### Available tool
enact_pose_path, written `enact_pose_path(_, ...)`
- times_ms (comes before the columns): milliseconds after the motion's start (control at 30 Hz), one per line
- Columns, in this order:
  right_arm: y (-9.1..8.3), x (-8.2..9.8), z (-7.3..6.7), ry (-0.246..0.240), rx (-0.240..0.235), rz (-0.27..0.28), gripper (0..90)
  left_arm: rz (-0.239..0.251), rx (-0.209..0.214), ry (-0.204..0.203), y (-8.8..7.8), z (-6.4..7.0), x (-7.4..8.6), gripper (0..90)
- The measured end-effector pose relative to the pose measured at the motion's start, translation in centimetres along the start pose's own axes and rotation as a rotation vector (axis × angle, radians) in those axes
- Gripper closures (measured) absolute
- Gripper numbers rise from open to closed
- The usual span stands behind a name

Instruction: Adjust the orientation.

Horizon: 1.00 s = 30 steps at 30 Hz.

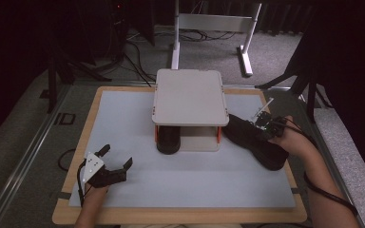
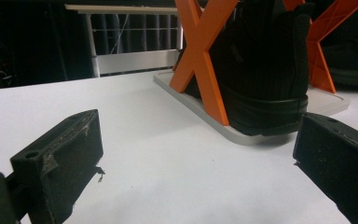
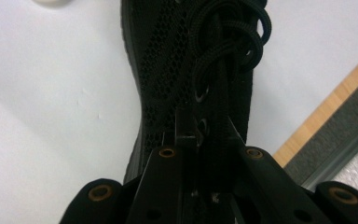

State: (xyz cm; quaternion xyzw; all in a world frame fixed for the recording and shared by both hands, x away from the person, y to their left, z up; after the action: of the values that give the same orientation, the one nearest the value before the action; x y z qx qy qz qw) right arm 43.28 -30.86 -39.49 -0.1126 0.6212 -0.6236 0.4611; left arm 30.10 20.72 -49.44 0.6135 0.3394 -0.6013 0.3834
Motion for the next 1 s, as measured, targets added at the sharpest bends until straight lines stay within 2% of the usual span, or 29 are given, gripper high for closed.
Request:
enact_pose_path(33, 0.1, 0.4, -0.3, -0.001, -0.004, -0.012, 84.9, 0.000, 0.000, -0.001, 0.0, 0.0, 0.0, 1.7)
enact_pose_path(200, 0.7, 1.2, -1.1, 0.001, -0.009, 0.014, 84.8, 0.001, 0.000, 0.002, 0.0, 0.0, 0.0, 1.7)
enact_pose_path(300, 0.7, 1.4, -1.0, 0.032, -0.016, 0.037, 84.0, 0.000, 0.000, 0.002, 0.0, 0.0, 0.0, 1.7)
enact_pose_path(400, 0.4, 1.6, -0.7, 0.062, -0.033, 0.066, 77.7, 0.002, -0.001, -0.001, 0.0, 0.0, 0.0, 1.7)
enact_pose_path(567, -0.2, 2.0, -0.6, 0.072, -0.044, 0.095, 71.2, 0.004, 0.000, -0.004, 0.0, 0.0, 0.0, 1.7)
enact_pose_path(800, -0.7, 3.0, -0.1, 0.138, -0.048, 0.199, 68.8, 0.003, -0.002, -0.007, 0.0, 0.0, 0.0, 1.7)
enact_pose_path(933, -1.4, 3.5, -0.2, 0.129, -0.014, 0.254, 61.5, 0.003, -0.002, -0.009, 0.0, 0.0, 0.0, 1.7)
enact_pose_path(1000, -2.0, 3.7, -0.1, 0.142, 0.004, 0.295, 58.2, 0.003, -0.002, -0.009, 0.0, -0.1, 0.0, 1.7)
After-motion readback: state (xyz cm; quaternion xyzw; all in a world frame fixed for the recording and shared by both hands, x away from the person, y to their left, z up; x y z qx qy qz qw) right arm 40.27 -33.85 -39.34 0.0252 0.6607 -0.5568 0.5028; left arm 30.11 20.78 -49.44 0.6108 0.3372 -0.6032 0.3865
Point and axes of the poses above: each handheld gripper's, and its own axes: y roughly forward along the jaws, x roughly out of its underside, z roughly to its right, the point moved 3 cm from there along y, roughly forward along the jaws, and after that the axes turned 12 degrees about z, right-handed, at the moved point
